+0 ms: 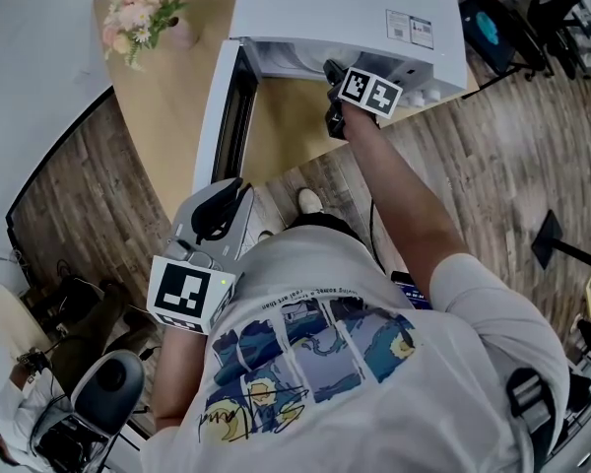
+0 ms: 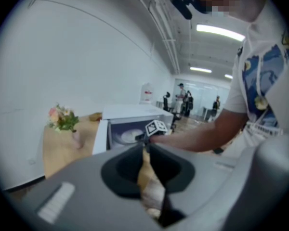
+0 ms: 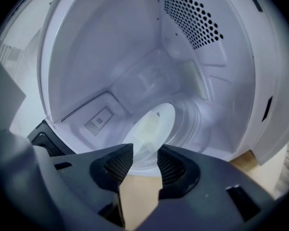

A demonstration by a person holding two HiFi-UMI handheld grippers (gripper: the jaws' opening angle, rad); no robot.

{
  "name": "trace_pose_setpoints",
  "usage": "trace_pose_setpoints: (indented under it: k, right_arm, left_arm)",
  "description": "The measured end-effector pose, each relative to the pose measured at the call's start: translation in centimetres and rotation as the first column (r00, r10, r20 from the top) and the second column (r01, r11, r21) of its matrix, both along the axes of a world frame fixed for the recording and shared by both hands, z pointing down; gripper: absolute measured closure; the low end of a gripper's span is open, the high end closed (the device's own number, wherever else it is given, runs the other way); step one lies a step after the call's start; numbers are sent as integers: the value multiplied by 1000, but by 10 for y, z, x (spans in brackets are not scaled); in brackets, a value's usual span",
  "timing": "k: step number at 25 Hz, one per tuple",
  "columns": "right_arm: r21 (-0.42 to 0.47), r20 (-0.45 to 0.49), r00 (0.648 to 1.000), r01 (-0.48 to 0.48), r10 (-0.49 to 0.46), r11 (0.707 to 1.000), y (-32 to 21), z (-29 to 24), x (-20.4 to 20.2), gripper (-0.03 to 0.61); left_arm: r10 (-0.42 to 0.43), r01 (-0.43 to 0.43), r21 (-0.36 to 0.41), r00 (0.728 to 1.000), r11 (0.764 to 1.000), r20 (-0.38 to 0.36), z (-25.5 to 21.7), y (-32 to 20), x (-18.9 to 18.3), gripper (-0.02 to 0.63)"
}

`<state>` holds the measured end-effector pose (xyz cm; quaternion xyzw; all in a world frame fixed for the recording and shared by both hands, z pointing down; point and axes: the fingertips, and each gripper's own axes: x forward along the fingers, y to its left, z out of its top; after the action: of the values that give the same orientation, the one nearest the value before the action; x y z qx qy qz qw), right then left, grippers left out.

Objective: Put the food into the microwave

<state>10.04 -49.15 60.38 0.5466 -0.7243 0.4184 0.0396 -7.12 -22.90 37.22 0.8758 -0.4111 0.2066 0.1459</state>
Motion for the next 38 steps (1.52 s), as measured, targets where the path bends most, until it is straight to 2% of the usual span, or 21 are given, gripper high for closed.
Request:
trace_pose_setpoints:
  k: [3,8,13,16,21,25,31,35,38]
  right_arm:
    - [25,-101,994,36,-34,999,0,0,1,414]
    - [64,-254,966,73,-54,995,-1,1,4,390]
    - [101,-338,940,80,-42,992,-3,2,9,376]
    - [109,-344,938,87,-45,990,-4,4,9,370]
    - [98,-267,963,57,-29,994,-3,1,10,364]
    - [70,-262,965,52,-32,996,0,-2,11,360]
    - [-36,-294,953,67,-74,997,4,4,15,354]
    - [-99,-344,929,108,-136,989,2,3,13,350]
    - [-131,-371,918,100,-142,986,4,6,18,337]
  left_arm:
    - [2,-2,-4,1000,1000,0,1,2,0,563]
    - [4,-4,-11,1000,1000,3,3,4,-1,563]
    - [1,-1,-14,1000,1000,6,3,7,-3,563]
    - [0,0,-19,1000,1000,10,4,8,-3,562]
    - [0,0,-17,1000,1000,21,5,8,-2,562]
    - [-6,6,-15,1000,1000,13,5,8,-3,563]
    - [8,-8,-13,1000,1000,7,5,8,0,563]
    - [14,-14,-14,1000,1000,0,6,8,1,563]
    - [18,-19,-14,1000,1000,-5,4,7,2,563]
